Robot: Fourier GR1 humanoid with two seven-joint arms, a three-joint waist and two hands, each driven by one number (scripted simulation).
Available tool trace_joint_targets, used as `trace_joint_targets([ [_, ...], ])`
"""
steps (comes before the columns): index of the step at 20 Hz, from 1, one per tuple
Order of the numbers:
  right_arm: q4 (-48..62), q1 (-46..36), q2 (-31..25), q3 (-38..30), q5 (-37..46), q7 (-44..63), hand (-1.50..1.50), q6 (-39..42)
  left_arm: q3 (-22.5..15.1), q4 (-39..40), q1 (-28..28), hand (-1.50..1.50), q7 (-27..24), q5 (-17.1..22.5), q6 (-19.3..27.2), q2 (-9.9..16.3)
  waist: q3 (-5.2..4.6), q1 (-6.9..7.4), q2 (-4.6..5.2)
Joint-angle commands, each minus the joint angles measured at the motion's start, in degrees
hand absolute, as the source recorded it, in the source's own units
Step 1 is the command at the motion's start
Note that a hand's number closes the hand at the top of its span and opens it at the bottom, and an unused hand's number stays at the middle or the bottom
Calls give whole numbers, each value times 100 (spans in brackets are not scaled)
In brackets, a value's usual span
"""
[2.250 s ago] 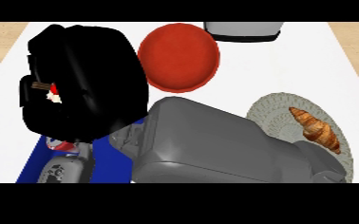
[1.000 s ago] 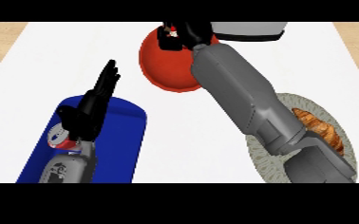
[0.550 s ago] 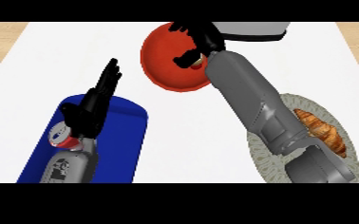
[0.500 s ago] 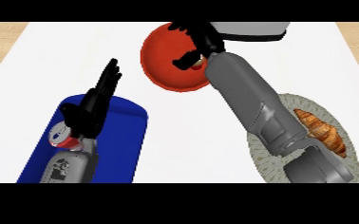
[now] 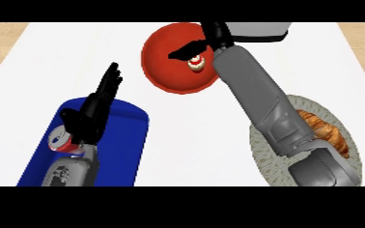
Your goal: Pick the cupcake from the placemat and place it in the bowl
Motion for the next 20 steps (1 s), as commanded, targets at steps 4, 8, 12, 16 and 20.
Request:
trace_joint_targets([
  [4, -354, -54, -513, -611, -614, 344, -150, 971, 146, -222, 363, 0, -94, 131, -170, 181, -2, -122, -63],
  [8, -239, 212, -769, -995, -967, 73, -150, 1403, -31, -95, 182, 0, -112, -120, 140, -106, 0, -89, -34],
  [12, -611, 639, -914, -946, -1014, -9, -150, 1963, 53, -146, 121, 0, 15, -70, 16, 19, -1, -137, -54],
  [16, -901, 1169, -821, -907, -1062, -334, -150, 2255, 207, 156, 22, 0, -145, 19, -23, 14, -2, -149, -46],
  [20, -926, 1178, -1138, -983, -1059, -337, -150, 2660, 151, 150, 111, 0, -147, -14, -59, -13, -2, -116, -40],
])
